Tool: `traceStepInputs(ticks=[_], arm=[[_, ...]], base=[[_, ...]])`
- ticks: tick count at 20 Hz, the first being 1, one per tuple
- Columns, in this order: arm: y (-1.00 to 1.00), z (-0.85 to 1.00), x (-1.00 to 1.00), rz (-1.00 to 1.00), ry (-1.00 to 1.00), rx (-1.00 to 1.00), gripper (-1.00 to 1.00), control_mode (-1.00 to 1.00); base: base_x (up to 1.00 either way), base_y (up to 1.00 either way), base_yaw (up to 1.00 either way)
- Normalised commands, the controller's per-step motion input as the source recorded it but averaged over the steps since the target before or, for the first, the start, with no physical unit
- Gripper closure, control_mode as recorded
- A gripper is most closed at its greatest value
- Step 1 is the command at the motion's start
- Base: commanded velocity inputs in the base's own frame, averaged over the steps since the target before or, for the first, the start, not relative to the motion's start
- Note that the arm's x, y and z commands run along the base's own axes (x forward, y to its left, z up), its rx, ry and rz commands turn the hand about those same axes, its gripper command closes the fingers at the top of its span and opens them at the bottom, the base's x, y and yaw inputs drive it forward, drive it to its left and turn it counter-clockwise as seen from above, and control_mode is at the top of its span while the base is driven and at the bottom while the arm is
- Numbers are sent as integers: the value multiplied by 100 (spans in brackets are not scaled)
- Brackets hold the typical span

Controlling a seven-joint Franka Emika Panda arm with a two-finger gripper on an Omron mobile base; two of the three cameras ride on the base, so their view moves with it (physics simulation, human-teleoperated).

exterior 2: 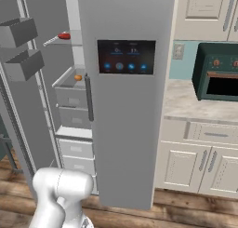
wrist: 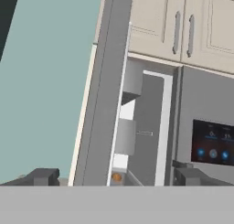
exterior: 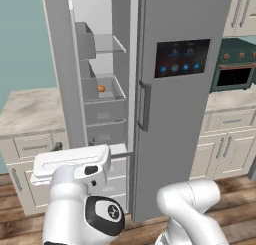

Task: There's a steak in the fridge that needs to be moved to the freezer for freezing. Pick up the steak from the fridge, place it on any shelf in the freezer, and close the fridge and freezer doors when done.

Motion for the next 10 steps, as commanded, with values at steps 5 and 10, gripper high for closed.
traceStepInputs(ticks=[5, 10], arm=[[2, -35, 36, -1, 0, 0, -100, -100], [34, -44, 32, -6, 0, 0, -100, -100]], base=[[0, 0, 0], [0, 0, 0]])
